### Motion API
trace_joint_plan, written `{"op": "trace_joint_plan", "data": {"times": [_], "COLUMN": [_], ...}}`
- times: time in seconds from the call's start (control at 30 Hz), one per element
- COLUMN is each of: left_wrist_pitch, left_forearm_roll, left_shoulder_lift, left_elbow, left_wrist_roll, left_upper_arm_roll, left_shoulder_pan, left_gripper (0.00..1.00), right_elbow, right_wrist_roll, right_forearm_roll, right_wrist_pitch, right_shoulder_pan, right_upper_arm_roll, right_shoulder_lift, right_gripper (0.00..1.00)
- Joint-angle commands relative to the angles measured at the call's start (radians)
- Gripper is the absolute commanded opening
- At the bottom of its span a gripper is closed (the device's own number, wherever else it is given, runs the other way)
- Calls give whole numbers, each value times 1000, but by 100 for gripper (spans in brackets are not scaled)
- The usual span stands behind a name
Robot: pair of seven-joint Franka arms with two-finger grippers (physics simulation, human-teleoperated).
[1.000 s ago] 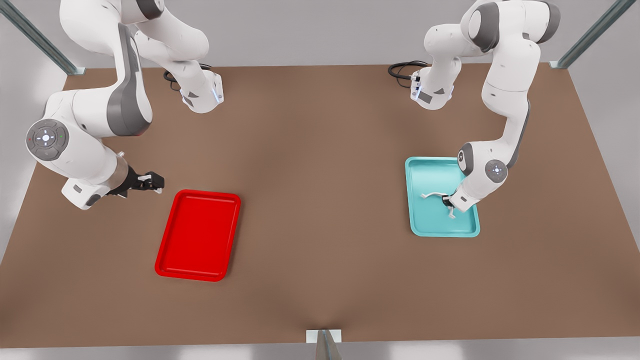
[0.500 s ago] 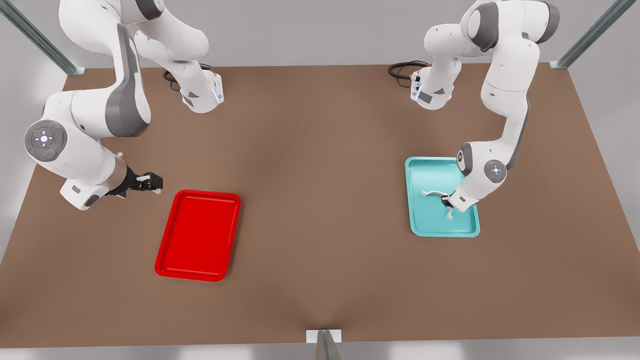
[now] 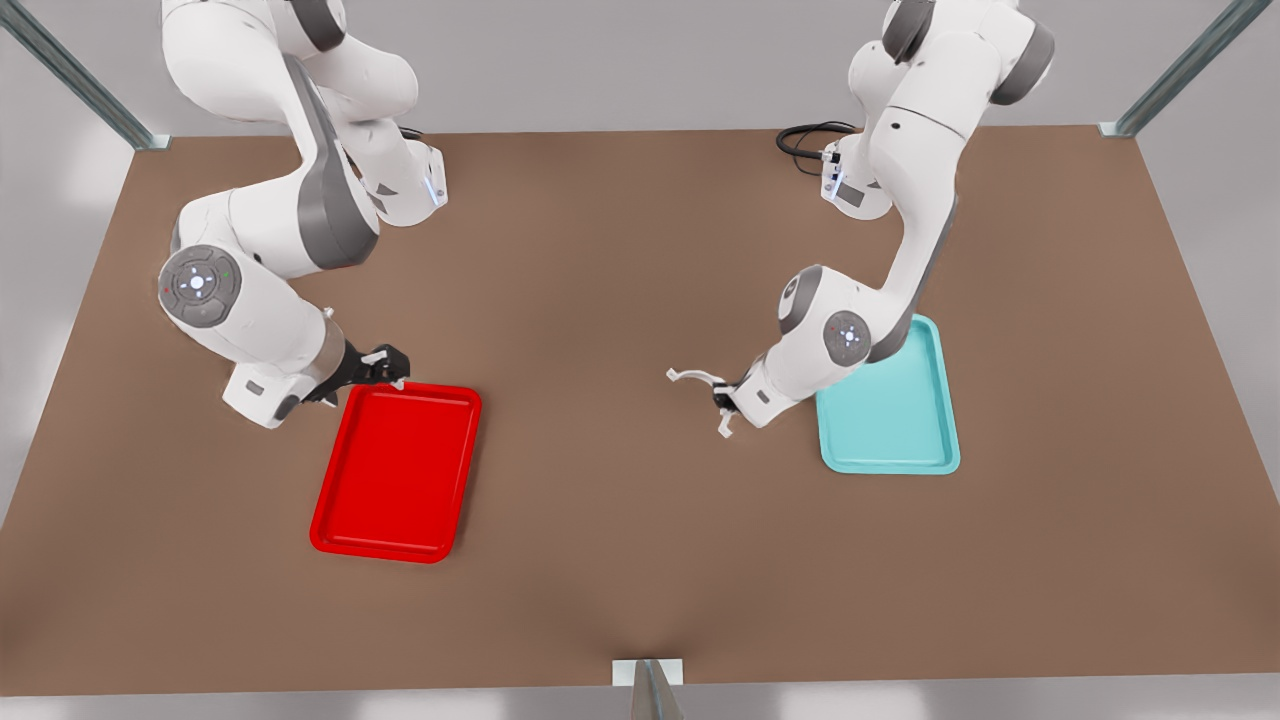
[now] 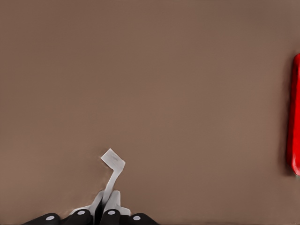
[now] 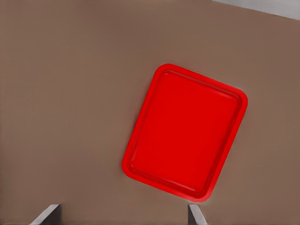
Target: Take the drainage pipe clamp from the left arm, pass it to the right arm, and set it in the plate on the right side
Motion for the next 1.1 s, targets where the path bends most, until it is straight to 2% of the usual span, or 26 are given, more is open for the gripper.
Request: {"op": "trace_joint_plan", "data": {"times": [0.0,0.07,0.2,0.43,0.5,0.83,1.07], "left_wrist_pitch": [-64,-61,-61,-41,2,4,4], "left_forearm_roll": [-48,-39,-31,-31,-31,23,23], "left_shoulder_lift": [52,94,144,157,158,167,167], "left_elbow": [91,160,240,241,241,281,286], "left_wrist_roll": [-968,-1112,-1261,-1555,-1664,-1646,-1647], "left_upper_arm_roll": [-1,2,7,52,105,102,102], "left_shoulder_pan": [-50,-76,-157,-184,-231,-240,-242], "left_gripper": [21,21,21,21,21,21,21], "right_elbow": [2,0,-10,-9,-7,-6,-3], "right_wrist_roll": [429,662,740,845,921,955,958], "right_forearm_roll": [8,10,11,8,2,5,4], "right_wrist_pitch": [41,86,149,181,188,396,454], "right_shoulder_pan": [55,144,173,203,256,328,340], "right_upper_arm_roll": [3,6,7,7,7,7,7], "right_shoulder_lift": [28,72,118,132,141,278,325], "right_gripper": [100,100,100,100,100,100,100]}}
